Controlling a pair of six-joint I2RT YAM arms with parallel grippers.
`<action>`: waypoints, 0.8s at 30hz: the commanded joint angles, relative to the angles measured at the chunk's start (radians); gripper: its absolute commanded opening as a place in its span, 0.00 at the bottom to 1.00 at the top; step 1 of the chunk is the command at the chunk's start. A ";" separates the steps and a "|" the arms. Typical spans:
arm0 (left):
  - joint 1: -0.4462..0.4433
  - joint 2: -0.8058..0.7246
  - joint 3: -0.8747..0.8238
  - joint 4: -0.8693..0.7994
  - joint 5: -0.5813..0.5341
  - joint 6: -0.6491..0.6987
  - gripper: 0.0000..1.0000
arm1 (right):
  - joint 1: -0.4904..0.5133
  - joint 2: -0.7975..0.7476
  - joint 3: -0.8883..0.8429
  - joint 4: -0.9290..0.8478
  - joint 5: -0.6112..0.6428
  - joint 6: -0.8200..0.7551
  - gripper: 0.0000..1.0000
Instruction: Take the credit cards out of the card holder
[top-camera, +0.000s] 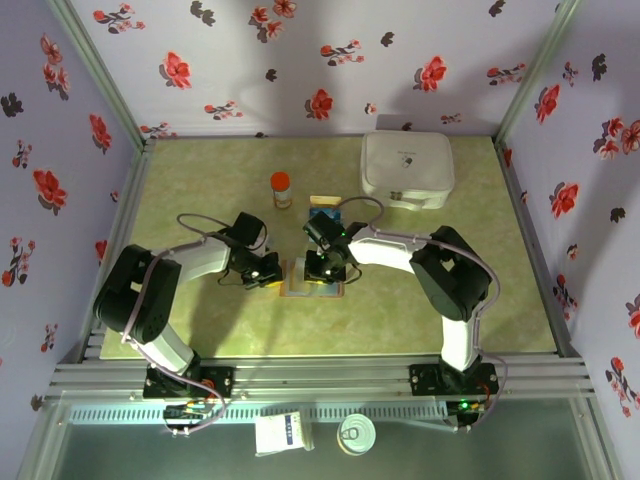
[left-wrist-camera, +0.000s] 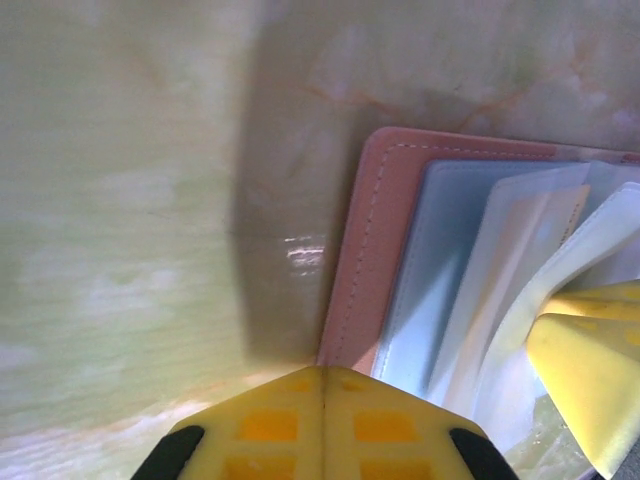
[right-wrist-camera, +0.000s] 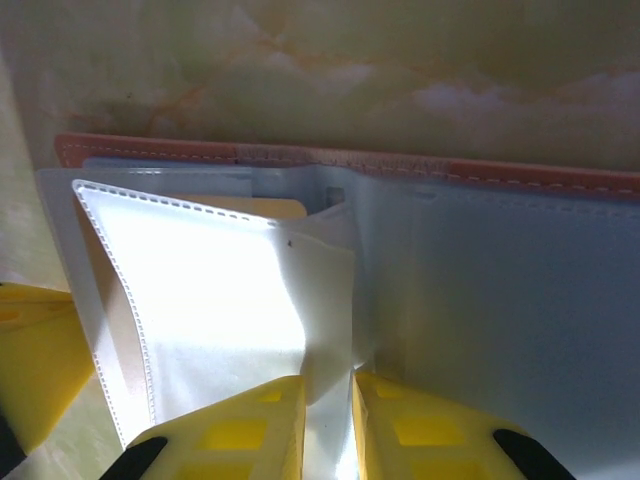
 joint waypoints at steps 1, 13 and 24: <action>0.011 -0.057 0.030 -0.042 -0.013 -0.021 0.07 | -0.013 -0.024 -0.023 -0.010 0.000 -0.007 0.21; -0.042 -0.058 0.073 0.050 0.045 -0.113 0.22 | -0.015 -0.042 -0.066 0.043 -0.019 0.003 0.21; -0.077 0.065 0.135 0.076 0.055 -0.117 0.29 | -0.029 -0.069 -0.109 0.086 -0.039 0.008 0.21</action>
